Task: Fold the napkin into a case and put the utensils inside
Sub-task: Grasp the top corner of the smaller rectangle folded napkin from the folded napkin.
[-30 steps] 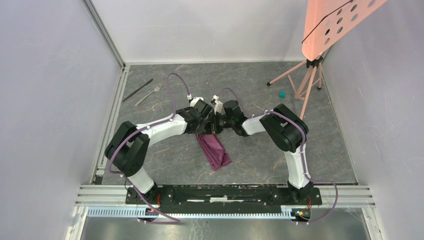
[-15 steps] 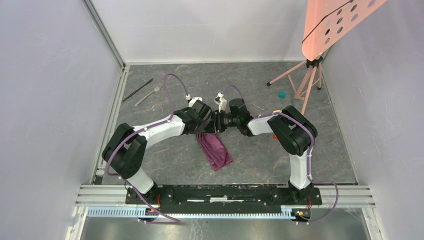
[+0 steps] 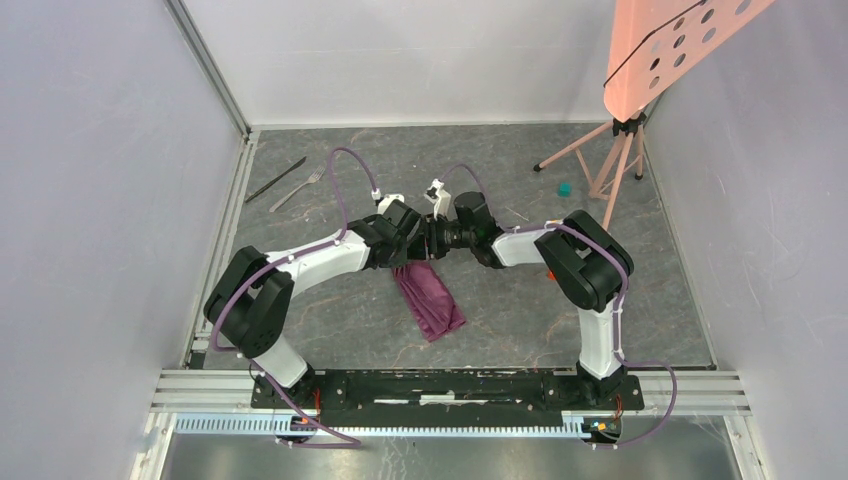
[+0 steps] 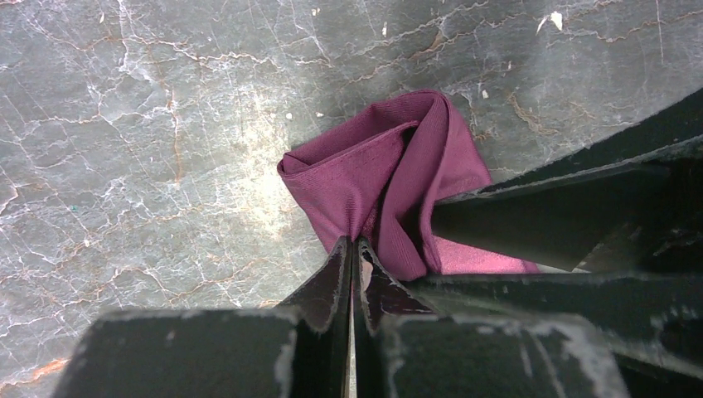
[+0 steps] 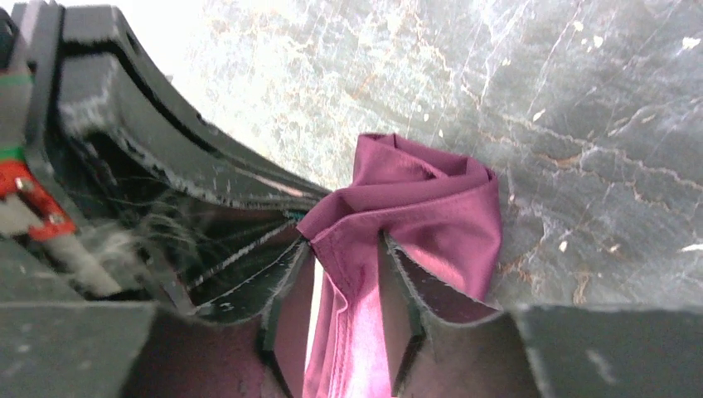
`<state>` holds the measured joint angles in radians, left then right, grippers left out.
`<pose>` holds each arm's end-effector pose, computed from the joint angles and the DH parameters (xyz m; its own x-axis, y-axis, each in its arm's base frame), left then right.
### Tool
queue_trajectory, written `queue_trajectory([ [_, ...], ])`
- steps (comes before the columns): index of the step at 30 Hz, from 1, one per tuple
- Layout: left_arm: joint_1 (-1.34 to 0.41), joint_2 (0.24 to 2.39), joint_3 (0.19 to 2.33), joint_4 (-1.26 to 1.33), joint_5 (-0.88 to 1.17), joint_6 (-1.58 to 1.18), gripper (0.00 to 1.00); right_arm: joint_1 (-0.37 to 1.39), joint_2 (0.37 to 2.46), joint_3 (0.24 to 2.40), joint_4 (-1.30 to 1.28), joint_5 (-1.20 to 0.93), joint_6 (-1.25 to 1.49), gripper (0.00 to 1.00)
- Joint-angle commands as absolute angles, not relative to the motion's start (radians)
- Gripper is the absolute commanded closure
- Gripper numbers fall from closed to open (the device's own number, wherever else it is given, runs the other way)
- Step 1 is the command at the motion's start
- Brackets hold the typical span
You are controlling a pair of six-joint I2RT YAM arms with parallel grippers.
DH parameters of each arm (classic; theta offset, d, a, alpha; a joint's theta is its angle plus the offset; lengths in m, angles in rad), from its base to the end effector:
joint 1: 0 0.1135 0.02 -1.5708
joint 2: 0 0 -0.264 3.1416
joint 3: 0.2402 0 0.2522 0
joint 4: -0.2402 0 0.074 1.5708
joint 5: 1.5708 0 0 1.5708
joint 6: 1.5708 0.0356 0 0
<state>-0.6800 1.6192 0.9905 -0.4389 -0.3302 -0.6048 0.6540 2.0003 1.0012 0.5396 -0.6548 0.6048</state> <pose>0.2546 -0.1910 0.1873 -0.8294 -0.0210 -0.5582 0.0020 0.9992 -0.0405 0.3079 0.2633 0.1346 -0.8102 -0.0528 -0.5837 -0.5532 0.3981 0.7318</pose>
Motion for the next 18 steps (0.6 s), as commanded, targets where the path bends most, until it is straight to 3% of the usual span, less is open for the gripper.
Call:
queue_trajectory([
  [1,-0.675,1.58,0.992,-0.404,-0.322,-0.57,0.98,0.669,2.031,1.072,0.528,-0.599,0.6,0.66],
  [8,-0.67,1.573,0.985,-0.371,-0.31,-0.583,0.98,0.706,2.117,1.1,0.509,-0.582,0.623,0.91],
  [15,-0.652,1.552,0.962,-0.322,-0.279,-0.609,0.98,0.747,2.212,1.188,0.409,-0.548,0.574,0.88],
  [18,-0.641,1.556,0.949,-0.328,-0.269,-0.613,0.98,0.736,2.173,1.177,0.39,-0.576,0.55,0.75],
])
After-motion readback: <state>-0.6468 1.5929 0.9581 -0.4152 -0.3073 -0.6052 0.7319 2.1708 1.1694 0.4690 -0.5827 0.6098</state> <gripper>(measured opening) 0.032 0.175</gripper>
